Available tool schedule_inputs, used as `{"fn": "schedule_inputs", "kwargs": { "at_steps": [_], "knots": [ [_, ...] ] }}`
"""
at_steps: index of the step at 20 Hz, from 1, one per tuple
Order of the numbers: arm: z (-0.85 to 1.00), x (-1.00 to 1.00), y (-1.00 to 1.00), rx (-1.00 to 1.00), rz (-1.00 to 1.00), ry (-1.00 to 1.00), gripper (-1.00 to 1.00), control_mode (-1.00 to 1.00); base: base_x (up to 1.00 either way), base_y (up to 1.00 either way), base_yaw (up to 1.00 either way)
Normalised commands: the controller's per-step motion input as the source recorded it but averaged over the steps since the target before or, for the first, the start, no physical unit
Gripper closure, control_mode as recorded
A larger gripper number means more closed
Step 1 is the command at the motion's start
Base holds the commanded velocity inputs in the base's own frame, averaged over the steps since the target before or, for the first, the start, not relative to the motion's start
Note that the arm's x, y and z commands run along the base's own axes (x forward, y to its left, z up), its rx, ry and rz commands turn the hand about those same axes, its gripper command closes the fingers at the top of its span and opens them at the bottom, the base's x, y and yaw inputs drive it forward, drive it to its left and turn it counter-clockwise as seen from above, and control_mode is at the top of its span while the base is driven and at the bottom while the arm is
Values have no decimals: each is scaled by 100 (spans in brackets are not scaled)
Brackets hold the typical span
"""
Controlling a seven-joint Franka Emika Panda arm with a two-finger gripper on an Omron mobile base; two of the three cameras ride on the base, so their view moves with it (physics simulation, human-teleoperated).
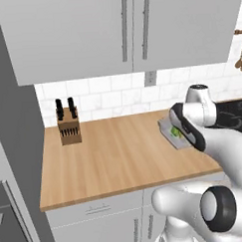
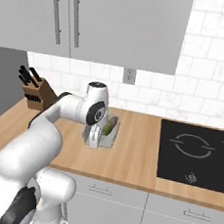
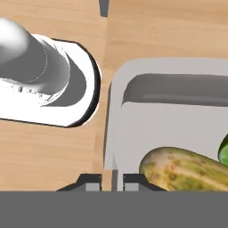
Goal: Take the meat container that has the steak and place it on the second highest rack of the freezer. Then take the vegetable container that has the lemon wedge and cucumber and place it on the highest rack of the freezer.
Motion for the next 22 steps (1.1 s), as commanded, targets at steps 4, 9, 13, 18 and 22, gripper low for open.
{"fn": "schedule_inputs", "kwargs": {
  "at_steps": [4,9,13,18,22],
  "knots": [
    [53,-45,100,-2,0,0,100,-100,0,0,0],
    [66,-8,92,0,0,-1,100,-100,0,0,0],
    [75,0,27,2,-1,1,100,-100,0,0,0],
    [53,0,-10,7,0,10,100,-100,0,0,0],
    [19,-5,-18,13,0,9,100,-100,0,0,0]
  ]
}}
